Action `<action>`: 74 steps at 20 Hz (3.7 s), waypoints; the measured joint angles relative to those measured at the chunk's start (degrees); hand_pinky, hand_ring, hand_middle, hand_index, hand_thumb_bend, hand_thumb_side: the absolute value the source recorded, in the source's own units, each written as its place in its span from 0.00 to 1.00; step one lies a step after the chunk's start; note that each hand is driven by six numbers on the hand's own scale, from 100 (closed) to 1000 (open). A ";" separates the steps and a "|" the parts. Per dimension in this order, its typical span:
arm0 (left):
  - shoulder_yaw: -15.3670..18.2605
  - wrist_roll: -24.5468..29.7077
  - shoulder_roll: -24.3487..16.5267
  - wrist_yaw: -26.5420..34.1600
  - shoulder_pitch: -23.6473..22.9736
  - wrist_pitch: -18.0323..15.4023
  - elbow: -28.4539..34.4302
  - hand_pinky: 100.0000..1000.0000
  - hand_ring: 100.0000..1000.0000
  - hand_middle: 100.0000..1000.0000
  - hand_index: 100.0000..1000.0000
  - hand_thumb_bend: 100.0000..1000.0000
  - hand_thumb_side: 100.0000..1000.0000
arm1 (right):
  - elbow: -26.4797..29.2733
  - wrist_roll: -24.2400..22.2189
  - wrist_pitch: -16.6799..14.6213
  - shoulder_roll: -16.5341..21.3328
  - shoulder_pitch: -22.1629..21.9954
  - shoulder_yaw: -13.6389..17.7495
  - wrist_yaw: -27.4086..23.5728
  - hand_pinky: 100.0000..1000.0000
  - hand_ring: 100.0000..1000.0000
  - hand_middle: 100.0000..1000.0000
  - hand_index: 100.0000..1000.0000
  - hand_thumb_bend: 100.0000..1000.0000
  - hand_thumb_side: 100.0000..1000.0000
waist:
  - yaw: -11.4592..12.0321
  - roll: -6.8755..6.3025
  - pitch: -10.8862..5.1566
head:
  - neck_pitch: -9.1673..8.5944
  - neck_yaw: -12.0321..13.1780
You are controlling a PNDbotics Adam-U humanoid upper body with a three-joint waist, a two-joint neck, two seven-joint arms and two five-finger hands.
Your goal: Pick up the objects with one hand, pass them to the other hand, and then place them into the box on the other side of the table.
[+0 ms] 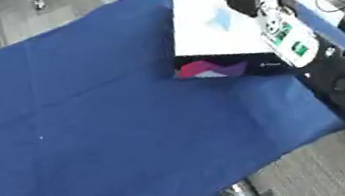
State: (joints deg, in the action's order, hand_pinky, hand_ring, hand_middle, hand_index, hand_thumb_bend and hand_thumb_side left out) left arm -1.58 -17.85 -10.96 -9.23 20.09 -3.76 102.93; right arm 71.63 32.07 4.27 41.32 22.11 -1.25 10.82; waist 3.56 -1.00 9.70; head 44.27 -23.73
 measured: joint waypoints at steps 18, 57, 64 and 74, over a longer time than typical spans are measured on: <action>0.55 0.17 0.51 -0.74 -0.54 0.22 0.24 0.60 0.48 0.47 0.68 0.97 0.56 | 6.30 -16.84 0.03 0.17 -1.30 0.79 15.65 0.60 1.00 0.89 1.00 0.00 0.73 | -0.09 -0.33 0.00 | 0.00 -0.17; 1.77 0.51 0.95 -1.47 -1.45 0.07 -0.42 0.61 0.48 0.46 0.70 0.99 0.56 | 27.16 -59.25 8.94 -4.22 -4.28 3.96 44.11 0.98 1.00 0.95 1.00 0.00 0.33 | -0.74 -0.33 0.00 | 0.00 0.41; 1.77 0.58 0.95 -1.47 -1.45 0.00 -0.42 0.62 0.47 0.46 0.70 0.98 0.56 | 27.25 -55.52 12.80 -4.32 -4.30 4.35 42.44 0.73 1.00 0.90 1.00 0.00 1.00 | -0.86 -0.33 0.00 | 0.00 0.22; 1.77 0.86 0.95 -1.47 -1.45 -0.20 -0.43 0.62 0.48 0.47 0.70 0.98 0.56 | 27.83 -47.81 16.86 -4.72 -4.32 4.25 35.25 0.71 1.00 0.90 1.00 0.00 1.00 | -0.96 -0.48 0.00 | 0.00 -0.31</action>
State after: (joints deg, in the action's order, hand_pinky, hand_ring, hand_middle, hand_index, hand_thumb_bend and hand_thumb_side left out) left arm 0.19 -16.99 -10.00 -10.70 18.64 -3.96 102.50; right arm 99.45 -15.74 21.13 36.60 17.79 3.00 46.07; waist 2.60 -1.48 9.70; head 44.27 -24.04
